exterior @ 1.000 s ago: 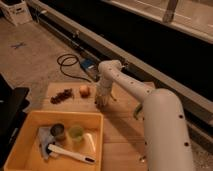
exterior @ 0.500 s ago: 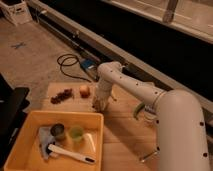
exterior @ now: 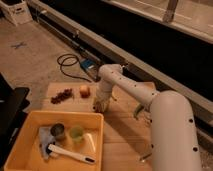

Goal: Wipe table surface with eraser

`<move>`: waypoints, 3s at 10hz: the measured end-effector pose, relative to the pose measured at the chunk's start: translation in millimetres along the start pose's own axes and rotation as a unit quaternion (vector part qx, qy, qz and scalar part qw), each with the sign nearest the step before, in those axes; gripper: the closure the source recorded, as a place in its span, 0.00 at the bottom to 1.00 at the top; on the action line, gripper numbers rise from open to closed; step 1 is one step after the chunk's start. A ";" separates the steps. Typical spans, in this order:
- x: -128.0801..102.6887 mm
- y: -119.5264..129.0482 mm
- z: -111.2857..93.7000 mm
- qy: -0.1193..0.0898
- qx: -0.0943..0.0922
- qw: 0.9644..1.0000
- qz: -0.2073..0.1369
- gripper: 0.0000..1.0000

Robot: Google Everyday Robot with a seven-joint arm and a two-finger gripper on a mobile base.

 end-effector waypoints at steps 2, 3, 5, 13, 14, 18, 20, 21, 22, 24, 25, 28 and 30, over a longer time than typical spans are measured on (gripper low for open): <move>17.1 -3.8 2.5 -0.002 0.008 1.000 0.004 1.00; 27.9 -10.4 1.3 0.002 0.023 1.000 0.003 1.00; 38.7 -24.6 2.8 0.003 0.046 0.999 -0.006 1.00; -10.3 -10.9 -1.4 -0.013 0.018 1.000 -0.008 1.00; -5.7 -2.3 -8.9 -0.001 0.006 1.000 0.002 1.00; 50.0 23.5 -26.8 0.035 -0.024 0.998 0.044 1.00; 74.6 8.7 -22.5 0.040 -0.015 0.998 0.042 1.00; 82.1 0.9 -19.1 0.042 -0.011 0.998 0.038 1.00; 83.7 -8.2 -18.7 0.047 -0.003 0.998 0.031 1.00; 72.3 -30.9 -12.5 0.050 0.008 0.999 0.008 1.00; 64.0 -41.9 -10.1 0.051 0.011 0.999 -0.004 1.00; 41.9 -53.1 -21.0 0.056 0.026 0.998 -0.027 1.00; 21.6 -63.6 -16.0 0.045 0.034 0.997 -0.043 1.00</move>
